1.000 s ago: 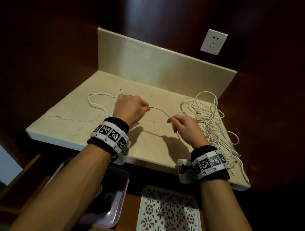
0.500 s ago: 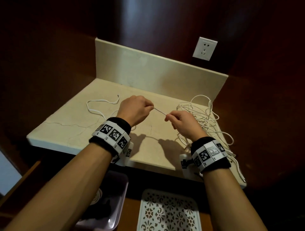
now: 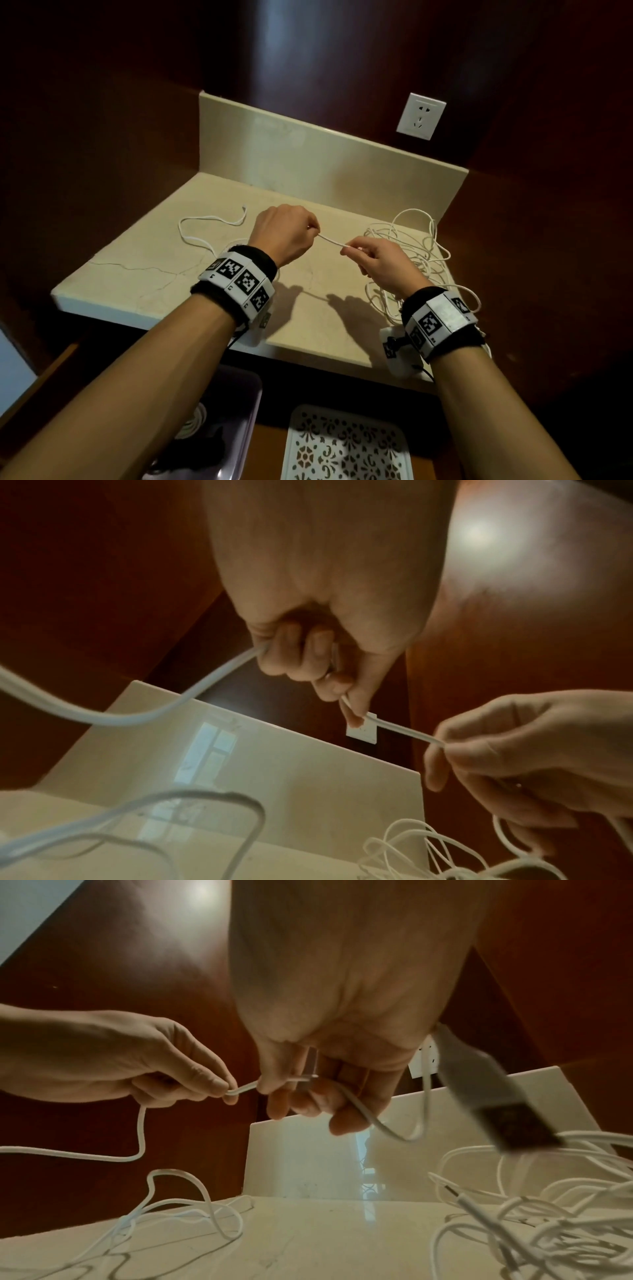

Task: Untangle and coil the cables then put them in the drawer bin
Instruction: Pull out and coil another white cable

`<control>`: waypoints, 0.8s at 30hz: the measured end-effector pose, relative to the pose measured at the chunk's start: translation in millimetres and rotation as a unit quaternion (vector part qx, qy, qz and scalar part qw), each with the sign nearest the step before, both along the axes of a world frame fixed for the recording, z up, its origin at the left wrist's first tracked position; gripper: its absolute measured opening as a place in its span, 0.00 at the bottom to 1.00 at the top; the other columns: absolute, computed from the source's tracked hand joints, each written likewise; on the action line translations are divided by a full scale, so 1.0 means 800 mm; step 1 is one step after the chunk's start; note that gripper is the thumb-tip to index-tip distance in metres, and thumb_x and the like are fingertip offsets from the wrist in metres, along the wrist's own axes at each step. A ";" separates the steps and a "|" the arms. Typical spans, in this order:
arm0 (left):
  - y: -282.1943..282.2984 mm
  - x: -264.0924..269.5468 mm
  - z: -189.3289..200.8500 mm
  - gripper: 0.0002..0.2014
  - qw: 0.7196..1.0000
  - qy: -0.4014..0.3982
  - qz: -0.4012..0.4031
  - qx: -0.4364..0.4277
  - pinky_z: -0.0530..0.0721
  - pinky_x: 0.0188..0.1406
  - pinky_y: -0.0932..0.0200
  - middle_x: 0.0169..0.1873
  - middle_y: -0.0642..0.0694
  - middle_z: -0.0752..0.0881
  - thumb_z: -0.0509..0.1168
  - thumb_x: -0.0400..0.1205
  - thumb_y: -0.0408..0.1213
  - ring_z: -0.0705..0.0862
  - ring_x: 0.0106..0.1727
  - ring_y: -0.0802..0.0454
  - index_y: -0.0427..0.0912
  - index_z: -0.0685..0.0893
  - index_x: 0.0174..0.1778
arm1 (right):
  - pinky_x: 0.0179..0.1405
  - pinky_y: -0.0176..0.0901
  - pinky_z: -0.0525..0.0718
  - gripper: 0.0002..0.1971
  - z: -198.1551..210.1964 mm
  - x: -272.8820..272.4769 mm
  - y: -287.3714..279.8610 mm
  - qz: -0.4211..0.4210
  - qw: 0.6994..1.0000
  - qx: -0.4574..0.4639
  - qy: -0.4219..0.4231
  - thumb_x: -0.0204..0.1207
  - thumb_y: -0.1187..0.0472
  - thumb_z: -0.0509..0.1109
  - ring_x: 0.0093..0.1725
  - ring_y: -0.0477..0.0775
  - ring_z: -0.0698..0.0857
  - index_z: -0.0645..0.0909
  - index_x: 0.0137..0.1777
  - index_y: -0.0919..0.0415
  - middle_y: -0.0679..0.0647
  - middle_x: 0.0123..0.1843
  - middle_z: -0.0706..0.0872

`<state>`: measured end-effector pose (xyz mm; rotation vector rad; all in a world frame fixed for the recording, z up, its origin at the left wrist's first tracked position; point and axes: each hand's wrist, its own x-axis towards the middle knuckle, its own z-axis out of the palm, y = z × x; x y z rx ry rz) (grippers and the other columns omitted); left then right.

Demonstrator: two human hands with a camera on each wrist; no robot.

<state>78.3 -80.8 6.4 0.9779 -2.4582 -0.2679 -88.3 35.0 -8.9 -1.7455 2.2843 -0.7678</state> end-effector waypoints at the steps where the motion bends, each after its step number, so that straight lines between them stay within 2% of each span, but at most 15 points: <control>1: -0.004 0.003 0.002 0.12 1.000 0.006 0.010 0.000 0.75 0.50 0.53 0.55 0.49 0.89 0.60 0.85 0.45 0.84 0.58 0.43 0.54 0.89 0.56 | 0.35 0.44 0.73 0.11 0.000 -0.004 0.002 -0.003 1.000 0.009 0.012 0.84 0.50 0.63 0.31 0.47 0.77 0.85 0.49 0.53 0.48 0.30 0.81; 6: -0.008 0.008 0.007 0.13 0.999 0.005 0.048 -0.007 0.73 0.47 0.53 0.54 0.45 0.89 0.58 0.84 0.38 0.84 0.55 0.40 0.49 0.88 0.56 | 0.32 0.42 0.72 0.15 0.001 -0.013 0.006 -0.013 0.998 0.047 0.025 0.87 0.50 0.58 0.28 0.46 0.76 0.85 0.48 0.51 0.50 0.31 0.82; 11: 0.006 0.001 0.006 0.16 0.999 0.018 0.002 0.034 0.73 0.49 0.53 0.56 0.46 0.88 0.57 0.82 0.37 0.83 0.56 0.42 0.53 0.87 0.58 | 0.32 0.42 0.73 0.15 0.008 -0.012 0.001 -0.017 1.000 0.016 0.001 0.87 0.49 0.56 0.27 0.46 0.77 0.84 0.50 0.51 0.54 0.30 0.83; 14: 0.006 0.002 0.005 0.17 0.998 0.031 -0.018 0.053 0.76 0.53 0.53 0.57 0.45 0.87 0.57 0.81 0.36 0.83 0.58 0.42 0.54 0.88 0.58 | 0.35 0.43 0.77 0.15 0.014 -0.010 0.000 -0.017 0.999 0.047 -0.006 0.87 0.52 0.56 0.30 0.47 0.80 0.84 0.50 0.54 0.52 0.31 0.86; 18: 0.006 0.003 0.007 0.19 0.998 0.041 -0.026 0.042 0.77 0.54 0.52 0.57 0.45 0.86 0.55 0.82 0.33 0.82 0.57 0.41 0.54 0.87 0.60 | 0.37 0.41 0.80 0.10 0.020 0.001 -0.004 -0.009 0.998 0.068 0.001 0.86 0.55 0.60 0.33 0.46 0.85 0.82 0.48 0.49 0.49 0.34 0.88; 20: 0.006 0.004 0.008 0.20 0.998 0.037 -0.038 0.032 0.78 0.55 0.51 0.58 0.45 0.84 0.54 0.84 0.33 0.82 0.58 0.42 0.54 0.86 0.63 | 0.38 0.42 0.83 0.07 0.022 0.007 -0.009 -0.007 0.999 0.046 -0.025 0.85 0.58 0.62 0.34 0.49 0.88 0.82 0.50 0.52 0.50 0.34 0.89; 24: 0.004 0.006 0.006 0.19 0.997 0.046 -0.054 0.033 0.77 0.56 0.51 0.59 0.45 0.84 0.53 0.86 0.34 0.81 0.60 0.44 0.52 0.86 0.64 | 0.29 0.41 0.80 0.03 0.023 0.020 -0.019 -0.012 0.996 0.023 -0.083 0.82 0.59 0.67 0.34 0.54 0.90 0.80 0.52 0.57 0.53 0.38 0.90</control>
